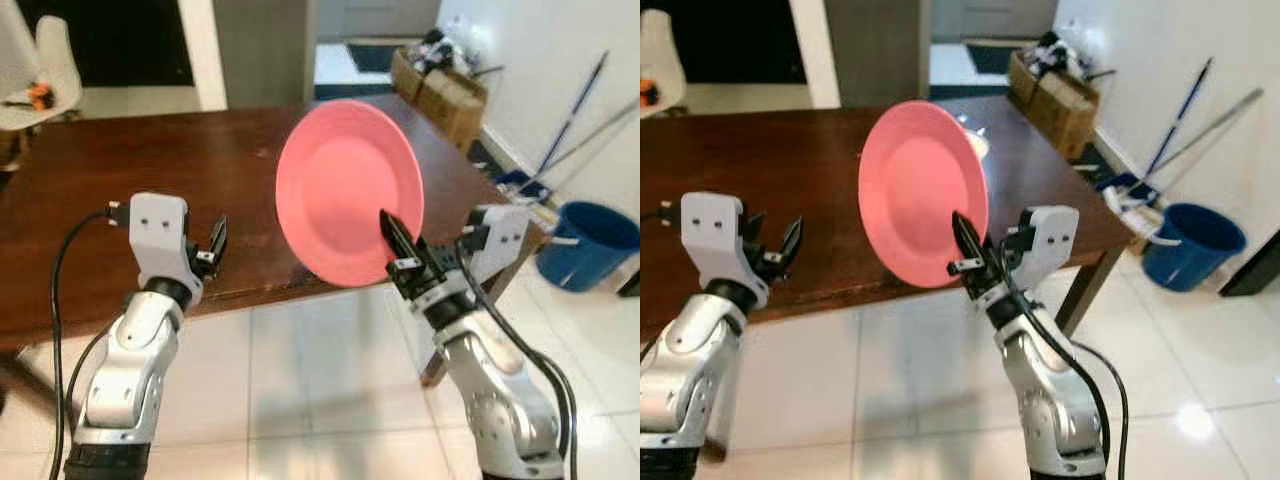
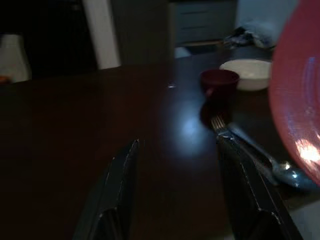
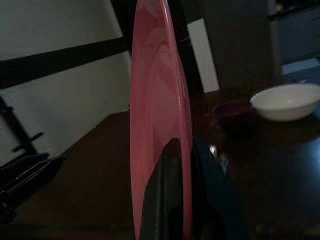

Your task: Setting the table

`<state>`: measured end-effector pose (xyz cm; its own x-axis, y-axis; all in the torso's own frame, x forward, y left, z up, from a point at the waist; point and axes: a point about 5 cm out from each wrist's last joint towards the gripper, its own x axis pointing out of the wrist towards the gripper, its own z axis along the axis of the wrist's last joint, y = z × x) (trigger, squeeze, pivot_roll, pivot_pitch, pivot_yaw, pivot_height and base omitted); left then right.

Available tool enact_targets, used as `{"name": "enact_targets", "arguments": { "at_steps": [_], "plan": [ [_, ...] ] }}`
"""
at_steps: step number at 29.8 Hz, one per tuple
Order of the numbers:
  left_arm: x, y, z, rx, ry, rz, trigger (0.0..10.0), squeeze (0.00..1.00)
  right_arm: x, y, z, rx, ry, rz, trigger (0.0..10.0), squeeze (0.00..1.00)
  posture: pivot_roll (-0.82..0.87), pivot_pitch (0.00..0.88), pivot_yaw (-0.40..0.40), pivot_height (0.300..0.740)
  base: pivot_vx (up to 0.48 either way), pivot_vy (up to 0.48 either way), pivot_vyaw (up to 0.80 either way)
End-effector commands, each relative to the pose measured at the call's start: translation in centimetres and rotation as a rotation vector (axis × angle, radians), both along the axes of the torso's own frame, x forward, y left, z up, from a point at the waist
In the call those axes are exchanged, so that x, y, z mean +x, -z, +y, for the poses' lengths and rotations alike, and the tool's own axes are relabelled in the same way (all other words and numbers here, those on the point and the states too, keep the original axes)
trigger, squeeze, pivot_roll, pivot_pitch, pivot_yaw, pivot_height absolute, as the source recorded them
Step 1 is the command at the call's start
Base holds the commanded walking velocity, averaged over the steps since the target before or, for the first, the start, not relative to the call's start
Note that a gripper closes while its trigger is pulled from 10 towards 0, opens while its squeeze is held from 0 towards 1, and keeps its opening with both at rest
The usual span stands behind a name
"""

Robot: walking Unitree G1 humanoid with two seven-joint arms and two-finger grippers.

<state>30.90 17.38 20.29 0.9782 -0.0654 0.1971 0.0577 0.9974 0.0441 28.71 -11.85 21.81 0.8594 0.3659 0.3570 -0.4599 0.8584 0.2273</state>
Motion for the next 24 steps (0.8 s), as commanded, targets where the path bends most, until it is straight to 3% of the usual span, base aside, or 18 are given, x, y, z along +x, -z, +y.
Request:
{"name": "enact_targets", "arguments": {
  "at_steps": [1, 11, 24],
  "plan": [
    [-0.04, 0.2, -0.19, 0.006, 0.013, 0.01, 10.0, 0.0, -0.05, -0.27, -0.23, 0.004, 0.014, -0.016, 10.0, 0.0, -0.06, 0.0, 0.072, 0.74, 0.0, 0.0, 0.0],
    [-0.04, 0.28, -0.34, 0.014, 0.017, 0.012, 10.0, 0.0, 0.07, -0.03, -0.21, 0.016, 0.016, -0.001, 10.0, 0.0, -0.05, 0.0, 0.072, 0.74, 0.0, 0.0, 0.0],
    [-0.01, 0.46, -0.44, 0.013, 0.022, 0.017, 10.0, 0.0, 0.29, 0.05, -0.3, 0.024, 0.015, 0.009, 10.0, 0.0, -0.05, 0.0, 0.069, 0.74, 0.0, 0.0, -0.79]
  ]
}}
